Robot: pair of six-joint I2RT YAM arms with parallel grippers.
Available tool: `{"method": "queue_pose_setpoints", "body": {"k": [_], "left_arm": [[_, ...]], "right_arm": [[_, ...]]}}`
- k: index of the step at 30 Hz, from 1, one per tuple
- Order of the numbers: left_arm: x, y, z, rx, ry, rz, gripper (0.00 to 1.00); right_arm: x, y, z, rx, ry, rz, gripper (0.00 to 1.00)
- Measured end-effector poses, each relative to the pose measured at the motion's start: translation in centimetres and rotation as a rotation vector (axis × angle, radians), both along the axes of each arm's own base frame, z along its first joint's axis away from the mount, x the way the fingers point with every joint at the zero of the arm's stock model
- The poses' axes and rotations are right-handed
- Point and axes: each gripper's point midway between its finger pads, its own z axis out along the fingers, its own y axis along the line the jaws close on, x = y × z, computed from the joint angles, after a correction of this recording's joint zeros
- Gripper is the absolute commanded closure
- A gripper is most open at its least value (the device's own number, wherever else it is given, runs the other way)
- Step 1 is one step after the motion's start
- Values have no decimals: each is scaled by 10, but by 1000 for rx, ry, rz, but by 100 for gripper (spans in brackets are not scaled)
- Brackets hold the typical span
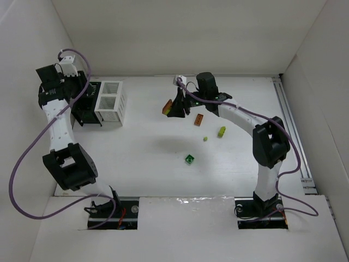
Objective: Sort the legos into containers by color
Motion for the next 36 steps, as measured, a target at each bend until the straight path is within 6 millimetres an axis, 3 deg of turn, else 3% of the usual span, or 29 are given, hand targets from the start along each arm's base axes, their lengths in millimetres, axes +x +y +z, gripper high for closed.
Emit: {"method": "queue_pose_setpoints", "body": {"k": [5,9,14,20,26,29,31,34,36], "left_arm": [[5,37,-37,-12,97,149,90],[10,53,-55,1,137,207,80],[18,61,-66,8,146,233,71],[24,71,-82,21,177,264,49],[27,76,-80,41,164,276,41],[31,68,-72,14,114,223,39],[29,51,-60,-32,62,137,39],[20,6,-30,-113,-6,-71,42],[14,-38,-8,-126,-48,-267,42]], "right_arm": [[2,-1,-2,-9,-7,-8,100],[2,-2,-3,-13,-11,-8,100],[2,-2,-5,-22,-5,-13,100],[3,-3,-7,-29,-9,-19,100],[4,-4,-7,-33,-15,-23,100],[4,-4,-8,-35,-14,-22,100],[4,-4,-8,-38,-13,-22,100],[5,-4,-4,-35,-24,-19,100],[6,-2,2,-26,-38,-14,100]]}}
